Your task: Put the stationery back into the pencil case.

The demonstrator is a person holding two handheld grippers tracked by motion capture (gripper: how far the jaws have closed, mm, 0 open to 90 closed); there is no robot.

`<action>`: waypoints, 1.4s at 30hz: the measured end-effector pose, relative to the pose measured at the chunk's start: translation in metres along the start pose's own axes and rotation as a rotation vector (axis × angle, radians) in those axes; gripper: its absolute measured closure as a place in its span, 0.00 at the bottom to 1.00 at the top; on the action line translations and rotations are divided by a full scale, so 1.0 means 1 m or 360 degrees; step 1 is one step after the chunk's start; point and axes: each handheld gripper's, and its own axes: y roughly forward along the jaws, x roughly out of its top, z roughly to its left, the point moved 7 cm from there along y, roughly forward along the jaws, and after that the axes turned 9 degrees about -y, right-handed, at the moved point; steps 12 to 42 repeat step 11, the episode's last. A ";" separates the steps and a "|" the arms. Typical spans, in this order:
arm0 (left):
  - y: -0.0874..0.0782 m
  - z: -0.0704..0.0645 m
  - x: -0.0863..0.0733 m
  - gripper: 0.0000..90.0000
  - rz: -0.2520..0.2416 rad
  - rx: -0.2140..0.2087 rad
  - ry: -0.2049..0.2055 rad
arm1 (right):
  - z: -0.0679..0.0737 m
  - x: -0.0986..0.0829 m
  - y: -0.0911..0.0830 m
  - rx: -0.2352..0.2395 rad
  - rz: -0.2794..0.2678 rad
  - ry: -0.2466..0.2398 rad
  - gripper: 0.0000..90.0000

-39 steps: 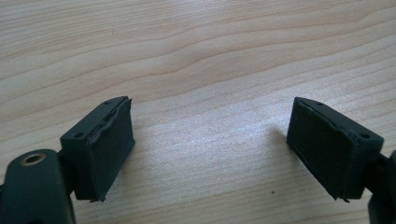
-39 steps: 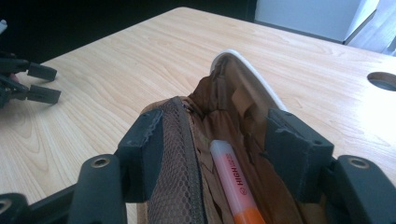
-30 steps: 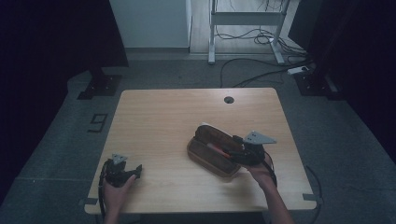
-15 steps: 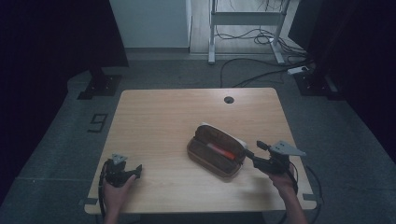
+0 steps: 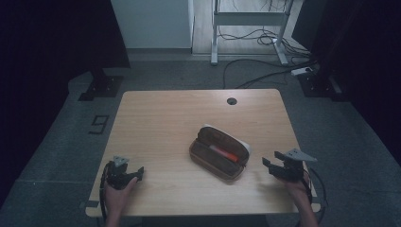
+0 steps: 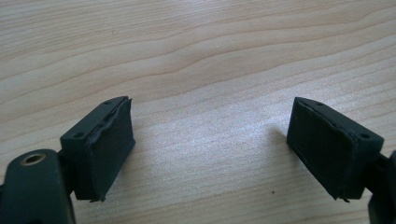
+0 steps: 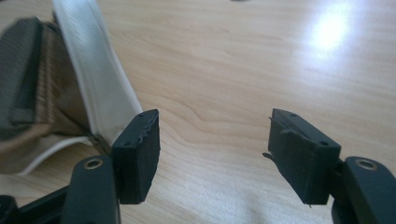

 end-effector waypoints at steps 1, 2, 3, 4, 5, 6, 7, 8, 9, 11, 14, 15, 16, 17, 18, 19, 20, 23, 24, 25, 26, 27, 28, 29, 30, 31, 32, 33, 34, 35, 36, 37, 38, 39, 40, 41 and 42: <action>0.000 0.000 0.000 0.16 0.0000 0.0000 0.0000 | 0.000 -0.002 0.002 -0.0001 0.0011 -0.0001 0.37; 0.000 0.000 0.000 0.16 0.0000 0.0000 0.0000 | 0.000 -0.005 0.005 0.0003 0.0043 0.0003 0.36; 0.000 0.000 0.000 0.16 0.0000 0.0000 0.0000 | 0.001 -0.006 0.007 0.0007 0.0057 -0.0001 0.36; 0.000 0.000 0.000 0.16 0.0000 0.0000 0.0000 | 0.001 -0.006 0.007 0.0007 0.0057 -0.0001 0.36; 0.000 0.000 0.000 0.16 0.0000 0.0000 0.0000 | 0.002 -0.007 0.008 0.0008 0.0077 -0.0016 0.36; 0.000 0.000 0.000 0.16 0.0000 0.0000 0.0000 | 0.003 -0.007 0.009 0.0009 0.0078 -0.0020 0.36; 0.000 0.000 0.000 0.16 0.0000 0.0000 0.0000 | 0.003 -0.007 0.009 0.0011 0.0082 -0.0020 0.35; 0.000 0.000 0.000 0.16 0.0000 0.0000 0.0000 | 0.004 -0.007 0.010 0.0009 0.0082 -0.0020 0.35; 0.000 0.000 0.000 0.16 0.0000 0.0000 0.0000 | 0.004 -0.007 0.010 0.0009 0.0082 -0.0020 0.35; 0.000 0.000 0.000 0.16 0.0000 0.0000 0.0000 | 0.005 -0.007 0.011 0.0009 0.0093 -0.0020 0.33; 0.000 0.000 0.000 0.16 0.0000 0.0000 0.0000 | 0.005 -0.007 0.011 0.0009 0.0093 -0.0020 0.33; 0.000 0.000 0.000 0.16 0.0000 0.0000 0.0000 | 0.005 -0.007 0.011 0.0009 0.0093 -0.0020 0.33; 0.000 0.000 0.000 0.16 0.0000 0.0000 0.0000 | 0.005 -0.007 0.011 0.0009 0.0093 -0.0020 0.33; 0.000 0.000 0.000 0.16 0.0000 0.0000 0.0000 | 0.005 -0.007 0.011 0.0009 0.0093 -0.0020 0.33; 0.000 0.000 0.000 0.16 0.0000 0.0000 0.0000 | 0.005 -0.007 0.011 0.0009 0.0093 -0.0020 0.33; 0.000 0.000 0.000 0.16 0.0000 0.0000 0.0000 | 0.005 -0.007 0.011 0.0009 0.0093 -0.0020 0.33; 0.000 0.000 0.000 0.16 0.0000 0.0000 0.0000 | 0.005 -0.007 0.011 0.0009 0.0093 -0.0020 0.33; 0.000 0.000 0.000 0.16 0.0000 0.0000 0.0000 | 0.005 -0.007 0.011 0.0009 0.0093 -0.0020 0.33; 0.000 0.000 0.000 0.16 0.0000 0.0000 0.0000 | 0.005 -0.007 0.011 0.0009 0.0093 -0.0020 0.33; 0.000 0.000 0.000 0.16 0.0000 0.0000 0.0000 | 0.005 -0.007 0.011 0.0009 0.0093 -0.0020 0.33; 0.000 0.000 0.000 0.16 0.0000 0.0000 0.0000 | 0.005 -0.007 0.011 0.0009 0.0093 -0.0020 0.33; 0.000 0.000 0.000 0.16 0.0000 0.0000 0.0000 | 0.005 -0.007 0.011 0.0009 0.0093 -0.0020 0.33; 0.000 0.000 0.000 0.16 0.0000 0.0000 0.0000 | 0.005 -0.007 0.011 0.0009 0.0093 -0.0020 0.33; 0.000 0.000 0.000 0.16 0.0000 0.0000 0.0000 | 0.005 -0.007 0.011 0.0009 0.0093 -0.0020 0.33; 0.000 0.000 0.000 0.16 0.0000 0.0000 0.0000 | 0.005 -0.007 0.011 0.0009 0.0093 -0.0020 0.33; 0.000 0.000 0.000 0.16 0.0000 0.0000 0.0000 | 0.005 -0.007 0.011 0.0009 0.0093 -0.0020 0.33; 0.000 0.000 0.000 0.16 0.0000 0.0000 0.0000 | 0.005 -0.007 0.011 0.0009 0.0093 -0.0020 0.33; 0.000 0.000 0.000 0.16 0.0000 0.0000 0.0000 | 0.005 -0.007 0.011 0.0009 0.0093 -0.0020 0.33; 0.000 0.000 0.000 0.16 0.0000 0.0000 0.0000 | 0.005 -0.007 0.011 0.0009 0.0093 -0.0020 0.33; 0.000 0.000 0.000 0.16 0.0000 0.0000 0.0000 | 0.005 -0.007 0.011 0.0009 0.0093 -0.0020 0.33; 0.000 0.000 0.000 0.16 0.0000 0.0000 0.0000 | 0.005 -0.007 0.011 0.0009 0.0093 -0.0020 0.33; 0.000 0.000 0.000 0.16 0.0000 0.0000 0.0000 | 0.005 -0.007 0.011 0.0009 0.0093 -0.0020 0.33; 0.000 0.000 0.000 0.16 0.0000 0.0000 0.0000 | 0.005 -0.007 0.011 0.0009 0.0093 -0.0020 0.33; 0.000 0.000 0.000 0.16 0.0000 0.0000 0.0000 | 0.005 -0.007 0.011 0.0009 0.0093 -0.0020 0.33; 0.000 0.000 0.000 0.16 0.0000 0.0000 0.0000 | 0.005 -0.007 0.011 0.0009 0.0093 -0.0020 0.33; 0.000 0.000 0.000 0.16 0.0000 0.0000 0.0000 | 0.005 -0.007 0.011 0.0009 0.0093 -0.0020 0.33; 0.000 0.000 0.000 0.16 0.0000 0.0000 0.0000 | 0.005 -0.007 0.011 0.0009 0.0093 -0.0020 0.33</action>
